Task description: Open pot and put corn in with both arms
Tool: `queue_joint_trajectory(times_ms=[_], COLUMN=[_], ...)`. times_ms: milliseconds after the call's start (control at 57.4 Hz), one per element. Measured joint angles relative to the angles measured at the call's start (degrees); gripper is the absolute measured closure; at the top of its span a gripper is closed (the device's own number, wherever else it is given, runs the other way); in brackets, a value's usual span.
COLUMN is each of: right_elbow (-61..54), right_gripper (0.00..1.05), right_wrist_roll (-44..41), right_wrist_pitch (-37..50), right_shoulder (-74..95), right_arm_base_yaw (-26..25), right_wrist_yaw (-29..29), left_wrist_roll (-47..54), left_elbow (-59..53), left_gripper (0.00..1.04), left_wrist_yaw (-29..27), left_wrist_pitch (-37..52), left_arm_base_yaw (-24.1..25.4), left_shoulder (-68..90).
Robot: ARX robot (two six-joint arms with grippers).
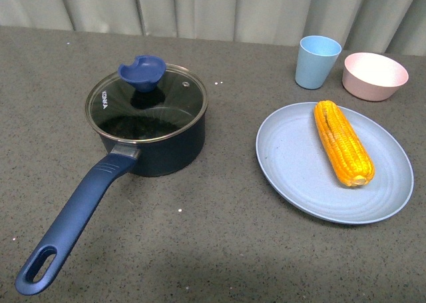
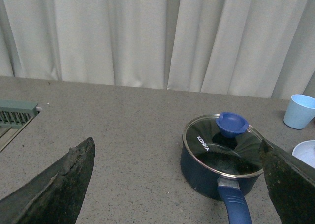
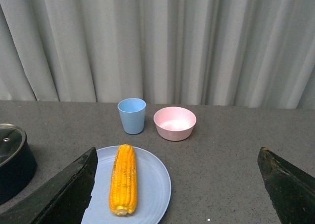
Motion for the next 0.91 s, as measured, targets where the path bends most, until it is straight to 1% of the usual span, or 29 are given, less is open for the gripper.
queue_joint_trajectory(times_ms=[906], right_elbow=[0.00], right_gripper=[0.09], right_wrist_roll=[0.00], right_wrist_pitch=[0.00], right_shoulder=[0.00], right_arm_base_yaw=[0.00], right_wrist_yaw=[-0.02], left_wrist_roll=[0.00], left_elbow=[0.00], left_gripper=[0.07], left_wrist_yaw=[0.02], left_wrist_pitch=[0.00], left_arm_base_yaw=[0.00], left_shoulder=[0.00])
